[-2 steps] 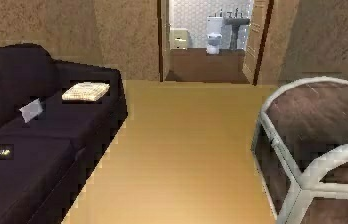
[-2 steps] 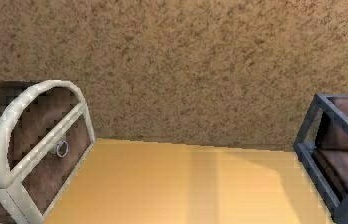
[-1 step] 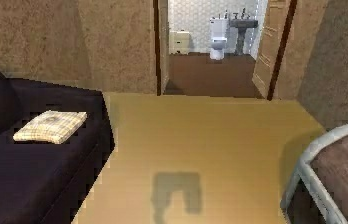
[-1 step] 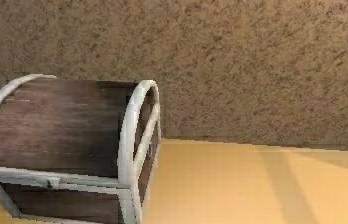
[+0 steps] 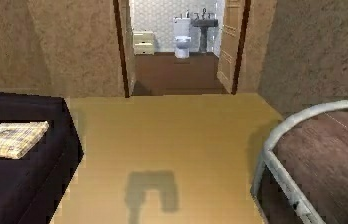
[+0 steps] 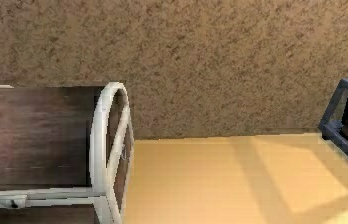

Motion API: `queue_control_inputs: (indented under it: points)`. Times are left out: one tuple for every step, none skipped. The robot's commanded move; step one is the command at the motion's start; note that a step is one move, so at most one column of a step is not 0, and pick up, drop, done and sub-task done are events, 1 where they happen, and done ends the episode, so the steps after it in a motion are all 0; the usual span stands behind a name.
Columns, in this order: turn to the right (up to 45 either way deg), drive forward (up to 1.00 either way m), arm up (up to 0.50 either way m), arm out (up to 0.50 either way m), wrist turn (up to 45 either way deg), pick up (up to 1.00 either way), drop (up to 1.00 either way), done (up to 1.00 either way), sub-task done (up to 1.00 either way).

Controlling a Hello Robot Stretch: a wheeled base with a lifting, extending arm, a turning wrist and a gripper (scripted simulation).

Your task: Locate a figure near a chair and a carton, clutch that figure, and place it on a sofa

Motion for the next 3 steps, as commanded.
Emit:
queue_control_inputs:
  points:
    - [0.0, 1.0, 0.0, 0.0, 0.0, 0.0, 0.0, 0.0, 0.0]
    - [0.0, 1.0, 0.0, 0.0, 0.0, 0.0, 0.0, 0.0, 0.0]
    - [0.0, 1.0, 0.0, 0.0, 0.0, 0.0, 0.0, 0.0, 0.0]
